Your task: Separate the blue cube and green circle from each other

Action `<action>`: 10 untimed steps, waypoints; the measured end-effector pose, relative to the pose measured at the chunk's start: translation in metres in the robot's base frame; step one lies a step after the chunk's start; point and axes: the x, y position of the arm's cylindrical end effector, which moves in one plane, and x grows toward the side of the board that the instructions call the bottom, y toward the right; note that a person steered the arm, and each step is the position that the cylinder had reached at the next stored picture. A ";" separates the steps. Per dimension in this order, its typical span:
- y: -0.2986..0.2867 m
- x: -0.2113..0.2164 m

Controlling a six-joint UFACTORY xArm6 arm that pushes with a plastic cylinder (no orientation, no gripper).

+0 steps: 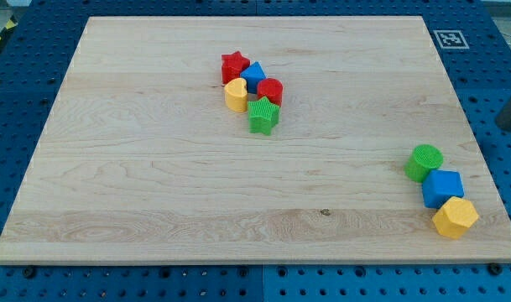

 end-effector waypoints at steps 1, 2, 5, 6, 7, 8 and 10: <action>0.000 0.030; -0.019 0.046; -0.033 0.047; -0.033 0.048; -0.033 0.057; -0.034 0.065; -0.090 0.065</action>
